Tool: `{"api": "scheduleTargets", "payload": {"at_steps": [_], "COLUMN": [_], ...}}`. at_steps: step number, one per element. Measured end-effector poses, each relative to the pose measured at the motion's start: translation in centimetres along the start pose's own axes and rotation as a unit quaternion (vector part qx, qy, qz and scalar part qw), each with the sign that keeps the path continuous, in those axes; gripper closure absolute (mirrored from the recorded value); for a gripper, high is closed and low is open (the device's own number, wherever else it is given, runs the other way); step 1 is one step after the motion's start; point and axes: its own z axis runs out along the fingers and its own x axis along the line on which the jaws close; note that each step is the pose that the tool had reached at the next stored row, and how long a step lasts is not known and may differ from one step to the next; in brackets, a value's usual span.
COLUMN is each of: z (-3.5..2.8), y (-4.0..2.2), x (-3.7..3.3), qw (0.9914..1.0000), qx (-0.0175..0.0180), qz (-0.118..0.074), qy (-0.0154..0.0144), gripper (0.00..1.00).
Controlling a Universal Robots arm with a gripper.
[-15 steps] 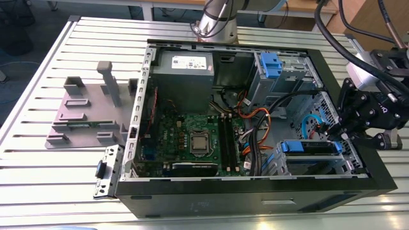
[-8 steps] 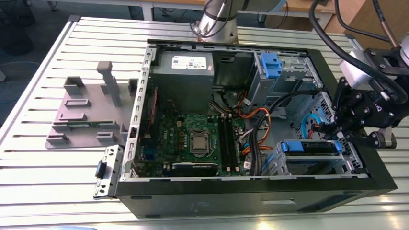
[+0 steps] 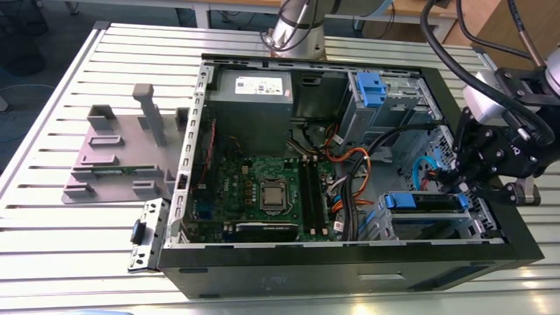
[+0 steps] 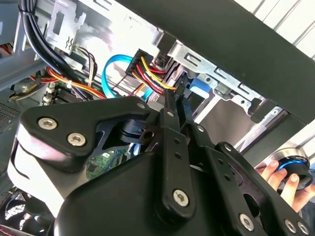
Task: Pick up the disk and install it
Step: 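Insert the first disk wire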
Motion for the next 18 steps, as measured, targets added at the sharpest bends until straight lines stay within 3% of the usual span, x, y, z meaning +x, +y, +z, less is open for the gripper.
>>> {"api": "scheduleTargets", "payload": {"at_steps": [11, 18], "z": [0.14, 0.4], "y": [0.56, 0.77], "x": [0.65, 0.69], "qw": [1.0, 1.0], "qx": [0.0, 0.0], "qz": [0.0, 0.0], "qy": [0.0, 0.0001], "gripper": [0.82, 0.82]}}
